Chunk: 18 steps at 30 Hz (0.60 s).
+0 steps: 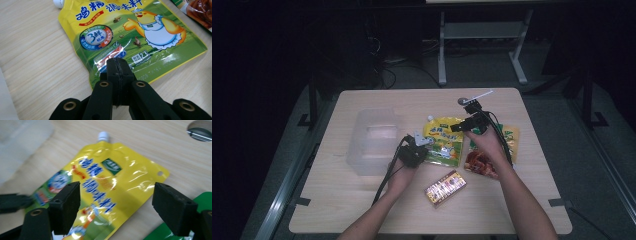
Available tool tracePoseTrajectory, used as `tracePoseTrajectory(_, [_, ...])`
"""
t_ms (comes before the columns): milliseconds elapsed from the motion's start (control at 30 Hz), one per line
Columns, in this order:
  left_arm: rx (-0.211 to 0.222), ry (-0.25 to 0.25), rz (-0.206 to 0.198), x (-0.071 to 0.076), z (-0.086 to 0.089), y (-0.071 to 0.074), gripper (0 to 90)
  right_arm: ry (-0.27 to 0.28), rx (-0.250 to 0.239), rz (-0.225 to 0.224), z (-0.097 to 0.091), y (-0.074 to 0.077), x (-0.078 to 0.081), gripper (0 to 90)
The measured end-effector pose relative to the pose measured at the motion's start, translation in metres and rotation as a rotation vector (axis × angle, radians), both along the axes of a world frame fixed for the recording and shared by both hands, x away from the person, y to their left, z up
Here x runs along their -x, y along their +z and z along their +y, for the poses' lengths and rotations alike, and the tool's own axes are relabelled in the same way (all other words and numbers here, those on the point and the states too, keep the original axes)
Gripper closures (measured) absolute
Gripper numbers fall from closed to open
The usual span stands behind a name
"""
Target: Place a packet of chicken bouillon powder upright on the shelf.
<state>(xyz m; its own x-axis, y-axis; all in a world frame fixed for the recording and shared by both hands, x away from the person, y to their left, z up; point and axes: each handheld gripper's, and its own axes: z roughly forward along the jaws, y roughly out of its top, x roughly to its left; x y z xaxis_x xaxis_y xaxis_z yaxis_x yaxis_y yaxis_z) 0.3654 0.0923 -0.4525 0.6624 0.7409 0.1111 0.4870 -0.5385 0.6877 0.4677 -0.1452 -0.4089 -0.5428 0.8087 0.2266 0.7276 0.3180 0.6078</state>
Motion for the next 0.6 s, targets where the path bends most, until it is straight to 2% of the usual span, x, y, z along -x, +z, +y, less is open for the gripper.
tracePoseTrajectory(33, [-0.005,0.000,0.002,0.000,0.000,0.000,89.7,-0.008,0.009,-0.005,0.000,-0.003,-0.003,22.1])
tracePoseTrajectory(100, [-0.024,-0.003,-0.003,0.000,-0.002,0.000,89.7,-0.053,0.031,0.032,-0.003,-0.010,-0.012,22.1])
tracePoseTrajectory(167, [-0.022,-0.001,-0.003,0.000,-0.003,0.000,89.7,-0.066,0.029,0.043,-0.005,-0.014,-0.017,22.3])
tracePoseTrajectory(467, [-0.043,-0.010,-0.010,0.000,-0.004,0.000,89.7,-0.084,-0.004,0.107,-0.007,-0.029,-0.026,28.7])
tracePoseTrajectory(600, [-0.021,-0.009,0.001,0.000,-0.003,0.000,89.7,-0.092,-0.009,0.122,-0.007,-0.034,-0.028,32.6])
